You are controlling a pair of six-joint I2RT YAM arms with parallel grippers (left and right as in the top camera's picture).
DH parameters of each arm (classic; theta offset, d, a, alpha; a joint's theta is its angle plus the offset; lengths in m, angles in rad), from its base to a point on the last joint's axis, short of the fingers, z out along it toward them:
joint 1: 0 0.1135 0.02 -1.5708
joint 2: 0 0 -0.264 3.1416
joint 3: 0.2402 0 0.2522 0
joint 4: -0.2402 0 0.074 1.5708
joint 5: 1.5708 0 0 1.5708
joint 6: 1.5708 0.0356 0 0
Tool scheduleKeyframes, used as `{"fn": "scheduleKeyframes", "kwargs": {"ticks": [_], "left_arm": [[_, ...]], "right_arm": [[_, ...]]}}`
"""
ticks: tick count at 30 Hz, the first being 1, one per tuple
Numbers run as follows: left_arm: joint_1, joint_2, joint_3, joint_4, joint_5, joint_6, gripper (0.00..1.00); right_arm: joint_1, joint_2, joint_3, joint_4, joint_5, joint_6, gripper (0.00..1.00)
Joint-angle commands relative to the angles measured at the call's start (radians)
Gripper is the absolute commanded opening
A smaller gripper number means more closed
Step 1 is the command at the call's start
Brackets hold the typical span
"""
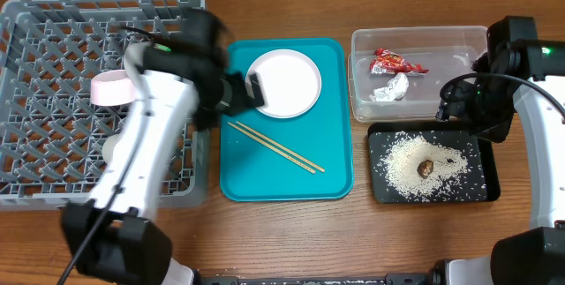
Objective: Sort waste into correct bins and load items into the dishwasher
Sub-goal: 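Reach the left gripper down to the wooden chopsticks on the teal tray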
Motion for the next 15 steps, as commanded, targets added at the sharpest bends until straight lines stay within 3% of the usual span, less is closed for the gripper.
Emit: {"fn": "scheduleKeyframes", "kwargs": {"ticks": [1,8,15], "left_arm": [[-0.118,0.010,-0.153,0.094,-0.140,-0.203,1.00],[-0.238,0.010,-0.418,0.352,-0.273,-0.252,0.92],[-0.243,0.010,-0.526,0.535,-0.318,-0.237,0.89]], "right_arm": [[0.002,-0.021,0.004,0.003,-0.006,-0.003,0.72],[0.002,-0.021,0.004,0.003,-0.016,-0.003,0.73],[0.002,-0.021,0.004,0.002,-0.017,-0.003,0.73]]}}
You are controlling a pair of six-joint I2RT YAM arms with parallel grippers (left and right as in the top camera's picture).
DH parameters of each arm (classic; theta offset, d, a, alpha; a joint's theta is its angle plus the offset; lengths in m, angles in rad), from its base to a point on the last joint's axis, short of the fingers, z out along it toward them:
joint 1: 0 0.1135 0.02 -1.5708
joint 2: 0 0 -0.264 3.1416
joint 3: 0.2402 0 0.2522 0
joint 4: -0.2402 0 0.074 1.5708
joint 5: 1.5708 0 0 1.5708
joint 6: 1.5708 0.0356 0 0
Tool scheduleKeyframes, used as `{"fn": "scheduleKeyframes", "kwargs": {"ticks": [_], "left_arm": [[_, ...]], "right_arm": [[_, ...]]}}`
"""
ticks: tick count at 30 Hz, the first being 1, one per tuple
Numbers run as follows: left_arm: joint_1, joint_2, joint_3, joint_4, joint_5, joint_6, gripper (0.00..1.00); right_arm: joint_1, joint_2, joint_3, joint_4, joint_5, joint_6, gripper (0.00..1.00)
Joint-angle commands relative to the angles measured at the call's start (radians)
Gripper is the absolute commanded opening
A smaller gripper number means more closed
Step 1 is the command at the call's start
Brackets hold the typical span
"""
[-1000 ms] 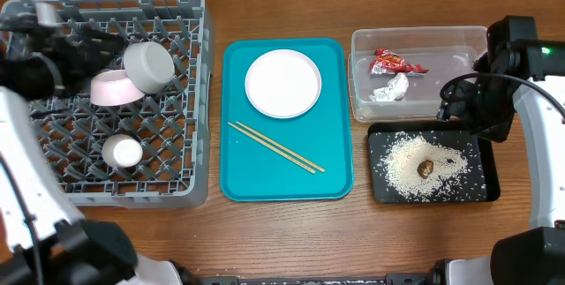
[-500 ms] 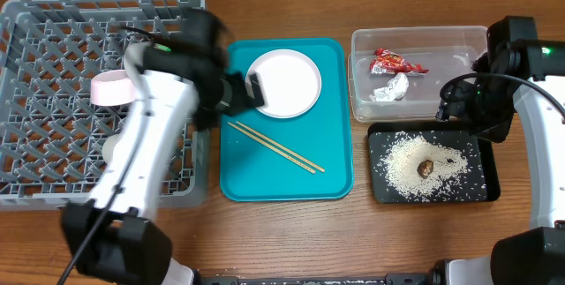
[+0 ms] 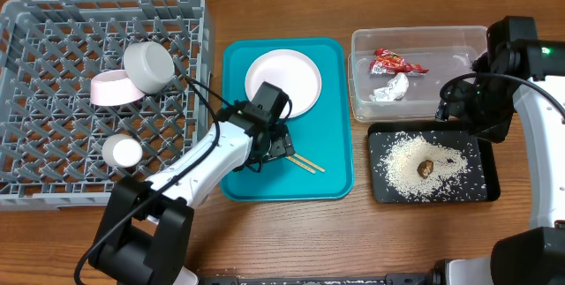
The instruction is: Sort waste into correct bins and load items into the dishwasher
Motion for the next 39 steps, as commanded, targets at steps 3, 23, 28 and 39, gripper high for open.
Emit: {"fn": "scheduleKeyframes", "kwargs": {"ticks": [3,23,28,39], "left_arm": [[-0.003,0.005,-0.027,0.055,-0.053,-0.021,0.86],[0.012,0.132,-0.026,-0.009,-0.046,-0.024,0.61],[0.077,0.127,-0.011,-0.023,-0.044,-0.023,0.23],[0.187,0.090,0.191,-0.162,0.003,0.178,0.04]], "right_arm": [[0.002,-0.021,0.004,0.000,-0.005,-0.003,0.73],[0.002,-0.021,0.004,0.000,-0.005,-0.003,0.73],[0.002,-0.021,0.004,-0.003,-0.005,-0.003,0.73],[0.002,-0.021,0.004,-0.006,-0.005,-0.003,0.73]]}}
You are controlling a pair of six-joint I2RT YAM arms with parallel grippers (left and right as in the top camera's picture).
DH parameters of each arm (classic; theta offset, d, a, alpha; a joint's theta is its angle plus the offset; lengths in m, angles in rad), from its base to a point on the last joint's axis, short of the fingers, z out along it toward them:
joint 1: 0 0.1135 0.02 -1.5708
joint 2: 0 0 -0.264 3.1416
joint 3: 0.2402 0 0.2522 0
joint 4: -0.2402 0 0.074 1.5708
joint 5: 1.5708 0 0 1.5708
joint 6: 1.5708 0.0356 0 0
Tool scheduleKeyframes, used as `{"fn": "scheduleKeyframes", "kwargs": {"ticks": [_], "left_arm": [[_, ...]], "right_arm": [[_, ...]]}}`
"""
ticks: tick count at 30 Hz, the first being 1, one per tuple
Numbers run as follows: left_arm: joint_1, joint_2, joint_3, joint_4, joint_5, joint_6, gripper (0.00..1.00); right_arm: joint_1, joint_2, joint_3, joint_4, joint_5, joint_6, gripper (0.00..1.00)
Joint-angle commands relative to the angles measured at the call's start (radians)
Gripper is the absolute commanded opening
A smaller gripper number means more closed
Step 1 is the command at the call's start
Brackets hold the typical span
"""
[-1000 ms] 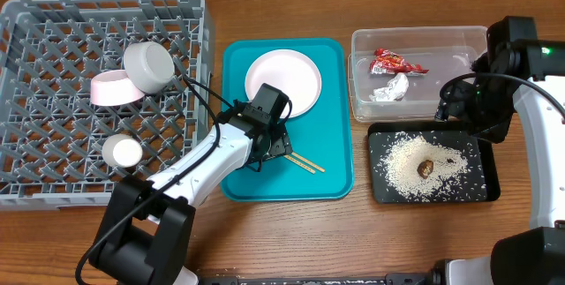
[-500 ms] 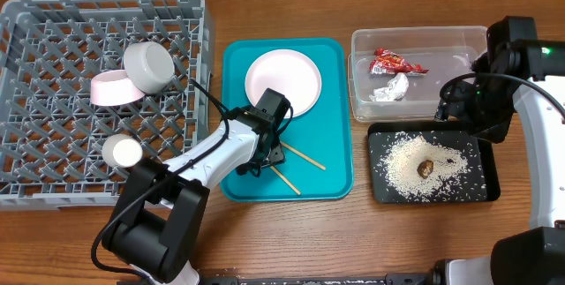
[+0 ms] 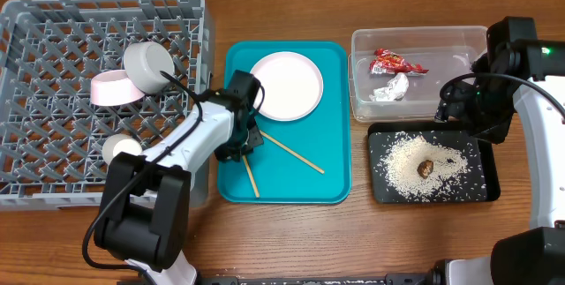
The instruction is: Sort waste into correct bins and load items into the dishwasher
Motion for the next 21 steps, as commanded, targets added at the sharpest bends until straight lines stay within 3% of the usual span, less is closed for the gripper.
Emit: {"fn": "scheduleKeyframes", "kwargs": {"ticks": [1,7,15,21], "left_arm": [[0.021,-0.033,0.137,-0.063,-0.003,0.113,0.04],[0.055,-0.137,0.302,-0.133,-0.007,0.286,0.04],[0.217,-0.181,0.403,-0.167,-0.010,0.555,0.04],[0.341,-0.105,0.400,-0.164,0.009,0.632,0.04]], "right_arm": [[0.002,-0.021,0.004,0.002,-0.001,-0.003,0.73],[0.002,-0.021,0.004,0.002,0.000,-0.003,0.73],[0.002,-0.021,0.004,0.002,-0.001,-0.003,0.73],[0.002,-0.021,0.004,0.002,-0.001,-0.003,0.73]]}}
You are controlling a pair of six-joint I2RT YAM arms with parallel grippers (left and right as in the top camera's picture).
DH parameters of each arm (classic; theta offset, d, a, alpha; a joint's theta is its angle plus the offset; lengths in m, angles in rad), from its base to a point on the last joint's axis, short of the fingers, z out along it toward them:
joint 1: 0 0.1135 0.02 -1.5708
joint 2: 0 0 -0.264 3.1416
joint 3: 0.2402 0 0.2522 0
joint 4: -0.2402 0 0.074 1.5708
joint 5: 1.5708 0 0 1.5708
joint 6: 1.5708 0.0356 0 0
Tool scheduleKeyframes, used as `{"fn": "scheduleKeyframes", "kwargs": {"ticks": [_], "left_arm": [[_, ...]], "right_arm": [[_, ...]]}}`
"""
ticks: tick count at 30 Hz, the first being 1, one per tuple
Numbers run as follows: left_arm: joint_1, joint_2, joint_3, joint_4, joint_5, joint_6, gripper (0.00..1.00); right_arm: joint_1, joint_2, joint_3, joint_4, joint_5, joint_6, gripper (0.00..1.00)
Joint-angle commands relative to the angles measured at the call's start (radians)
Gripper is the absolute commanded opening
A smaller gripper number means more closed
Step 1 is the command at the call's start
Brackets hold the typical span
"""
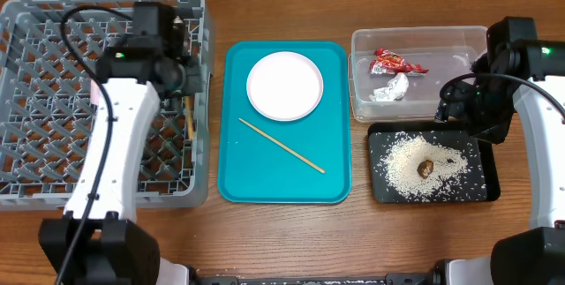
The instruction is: Sort waste into correct bins and load items into the dishwasher
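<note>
My left gripper hangs over the right side of the grey dish rack, shut on one wooden chopstick that points down along the rack's right wall. The second chopstick lies slanted on the teal tray, below a white plate. Most of the rack's crockery is hidden under my left arm; only a pink bowl's edge shows. My right gripper hovers between the clear bin and the black tray, its fingers too dark to read.
The clear plastic bin at the back right holds a red wrapper and a crumpled foil piece. A black tray in front of it carries scattered rice and a brown scrap.
My left gripper has gone from the tray's left edge up to the rack's right side, taking one chopstick with it. The other chopstick, the plate and the right arm are unmoved.
Two chopsticks lay together on the teal tray while my left arm stood at the rack's edge. Then the left gripper was down on them. Later one chopstick lay apart by the tray's left side under the gripper. Now that chopstick hangs over the rack.
</note>
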Motion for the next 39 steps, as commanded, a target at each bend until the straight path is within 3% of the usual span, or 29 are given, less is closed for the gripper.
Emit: {"fn": "scheduleKeyframes", "kwargs": {"ticks": [1,4,7,9,15,19,20,24,28,32,39], "left_arm": [[0.054,0.070,0.006,0.001,0.016,0.094,0.04],[0.065,0.106,0.006,0.000,0.025,0.094,0.08],[0.067,0.129,0.006,0.000,0.024,0.093,0.57],[0.067,0.129,0.007,-0.001,0.024,0.092,0.67],[0.043,0.101,0.031,-0.063,0.179,0.028,0.69],[-0.047,0.097,0.025,-0.096,0.291,-0.060,0.69],[-0.075,0.097,0.015,-0.096,0.288,-0.093,0.69],[-0.275,0.111,-0.091,-0.027,0.243,-0.415,0.72],[-0.392,0.123,-0.202,0.101,0.173,-0.571,0.69],[-0.482,0.158,-0.280,0.201,0.090,-0.634,0.65],[-0.539,0.278,-0.298,0.248,0.038,-0.634,0.68]], "right_arm": [[0.002,-0.021,0.004,0.002,-0.001,-0.003,0.73],[0.002,-0.021,0.004,0.002,-0.001,-0.003,0.73],[0.002,-0.021,0.004,-0.002,-0.001,-0.003,0.73],[0.002,-0.021,0.004,-0.002,-0.001,-0.003,0.73],[0.002,-0.021,0.004,-0.002,0.000,-0.003,0.73],[0.002,-0.021,0.004,-0.001,0.000,-0.003,0.73],[0.002,-0.021,0.004,-0.001,0.000,-0.003,0.73],[0.002,-0.021,0.004,-0.001,0.000,-0.003,0.73],[0.002,-0.021,0.004,-0.002,-0.001,-0.003,0.73],[0.002,-0.021,0.004,-0.001,-0.001,-0.003,0.73],[0.002,-0.021,0.004,-0.002,-0.001,-0.003,0.73]]}}
